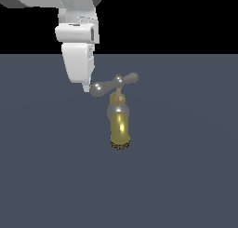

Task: Turn on the faucet by rotating a designated handle.

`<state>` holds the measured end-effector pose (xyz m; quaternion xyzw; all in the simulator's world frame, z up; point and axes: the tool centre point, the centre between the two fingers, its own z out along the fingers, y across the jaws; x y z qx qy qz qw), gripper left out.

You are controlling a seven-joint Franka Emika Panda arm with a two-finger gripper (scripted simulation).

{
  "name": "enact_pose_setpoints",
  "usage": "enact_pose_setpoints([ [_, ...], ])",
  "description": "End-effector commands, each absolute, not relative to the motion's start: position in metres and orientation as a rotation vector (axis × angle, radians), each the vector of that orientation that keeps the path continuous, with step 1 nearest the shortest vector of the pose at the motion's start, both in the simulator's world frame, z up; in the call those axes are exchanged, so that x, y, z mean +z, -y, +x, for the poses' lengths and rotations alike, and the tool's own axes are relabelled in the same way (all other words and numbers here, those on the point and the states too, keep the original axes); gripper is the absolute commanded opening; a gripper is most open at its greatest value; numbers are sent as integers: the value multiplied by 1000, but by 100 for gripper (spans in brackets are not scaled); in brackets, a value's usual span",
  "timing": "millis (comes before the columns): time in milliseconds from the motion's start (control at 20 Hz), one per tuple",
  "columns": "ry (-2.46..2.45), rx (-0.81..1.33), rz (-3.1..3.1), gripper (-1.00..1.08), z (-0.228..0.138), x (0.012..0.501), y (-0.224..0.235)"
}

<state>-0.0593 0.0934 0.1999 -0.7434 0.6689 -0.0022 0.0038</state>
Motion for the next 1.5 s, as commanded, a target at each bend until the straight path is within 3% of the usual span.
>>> enact_pose_setpoints([
  [0,-2124,-4,-2312,-100,-67,199,-75],
  [600,-2123,0,-2316,-100,-102,199,-46],
  [700,-2094,-2,-2338,-100,-100,200,-60],
  [1450,-2119,0,-2319,-100,-101,199,33],
])
